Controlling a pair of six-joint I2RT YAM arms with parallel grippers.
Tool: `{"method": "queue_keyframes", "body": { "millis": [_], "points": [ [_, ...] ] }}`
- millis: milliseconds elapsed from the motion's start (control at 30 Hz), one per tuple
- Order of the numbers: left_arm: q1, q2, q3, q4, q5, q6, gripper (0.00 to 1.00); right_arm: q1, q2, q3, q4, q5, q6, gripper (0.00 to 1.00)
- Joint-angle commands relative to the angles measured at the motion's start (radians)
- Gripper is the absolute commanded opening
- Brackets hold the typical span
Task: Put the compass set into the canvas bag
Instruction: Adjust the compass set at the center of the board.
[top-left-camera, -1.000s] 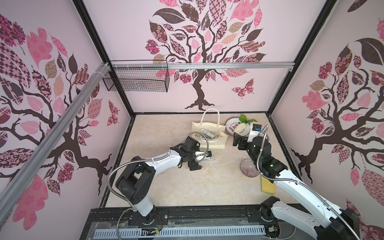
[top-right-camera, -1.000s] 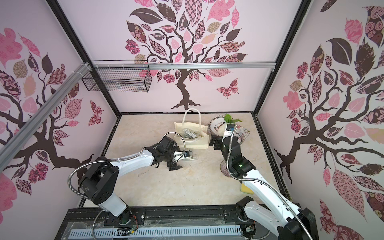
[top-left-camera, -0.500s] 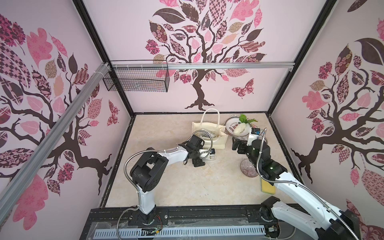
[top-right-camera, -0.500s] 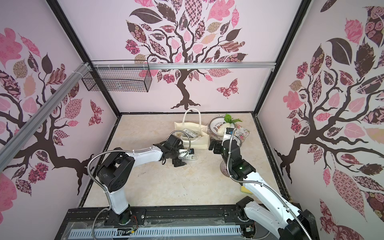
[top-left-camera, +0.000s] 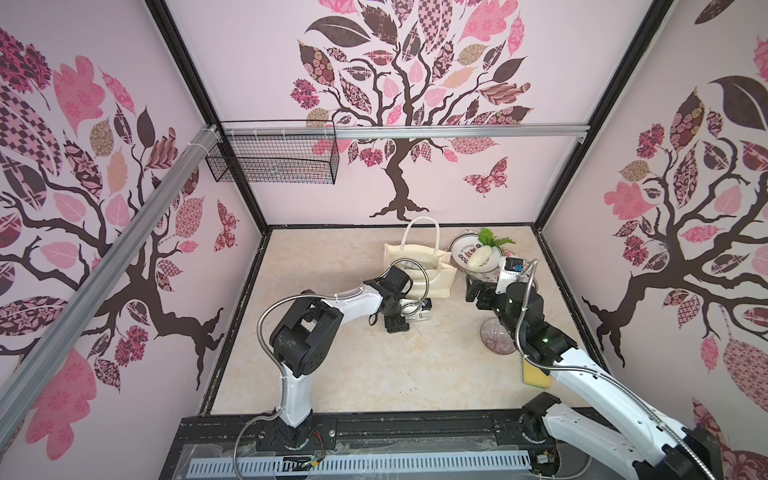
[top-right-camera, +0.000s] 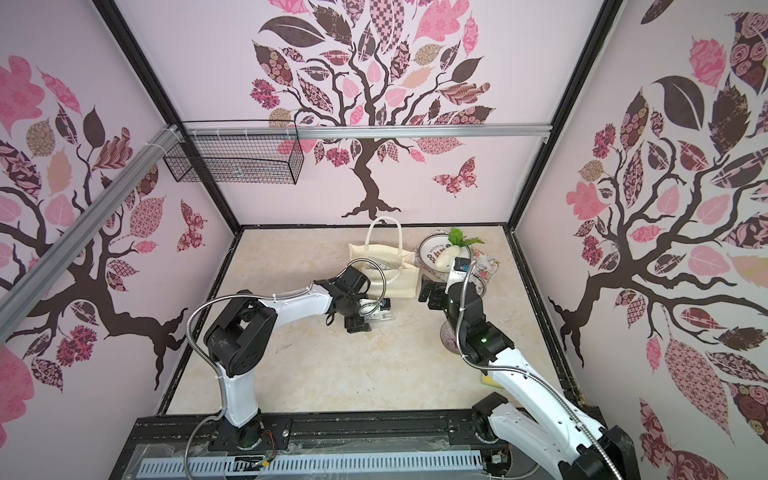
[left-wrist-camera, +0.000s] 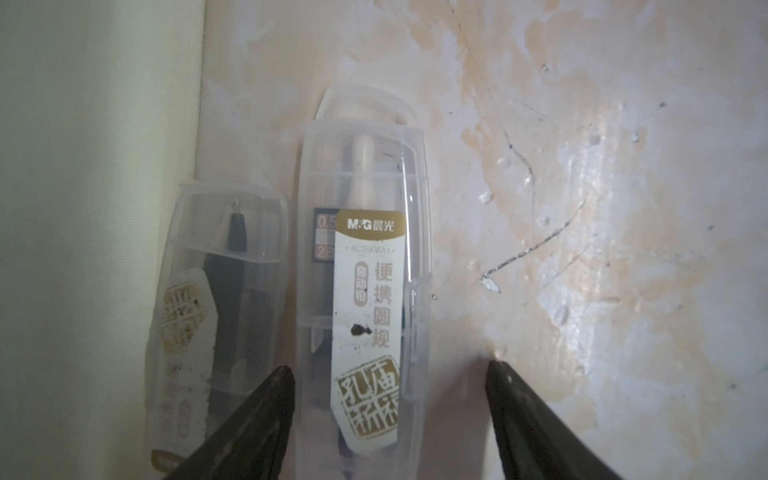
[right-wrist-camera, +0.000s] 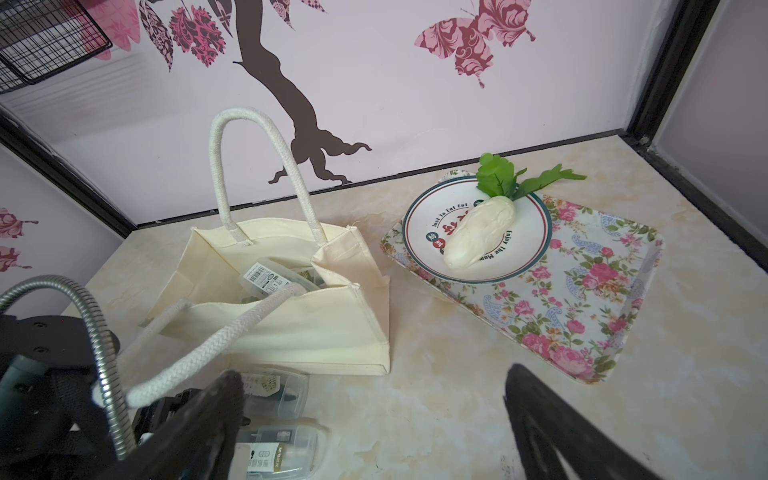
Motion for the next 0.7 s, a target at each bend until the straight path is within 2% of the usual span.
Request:
{"method": "queue_keyframes", "body": {
  "millis": [0,100,333,467,533,667],
  "points": [
    [-0.004,0.019,0.029,-0.094,0.018,-0.003,0.73,-0.002,-0.019,0.003,0.025,0.018,-0.001,1.0],
    [-0.007,-0.014,-0.016,-0.091,0.045,0.017,0.73,-0.001,-0.021,0.0,0.032,0.019,-0.001,1.0],
    [-0.007,-0.037,-0.053,-0.002,0.025,-0.052,0.76,-0.002,-0.004,-0.006,0.045,0.008,0.01,1.0],
    [-0.007,0.015,0.011,0.011,-0.056,-0.159,0.77,-0.001,-0.005,-0.008,0.049,0.005,0.017,1.0],
    [-0.007,0.051,0.069,-0.05,-0.067,-0.196,0.76,-0.002,-0.01,-0.01,0.05,0.007,0.017,1.0],
    [-0.015,0.066,0.081,-0.071,-0.074,-0.25,0.74,-0.001,-0.024,-0.013,0.051,0.017,0.018,1.0]
  ]
}}
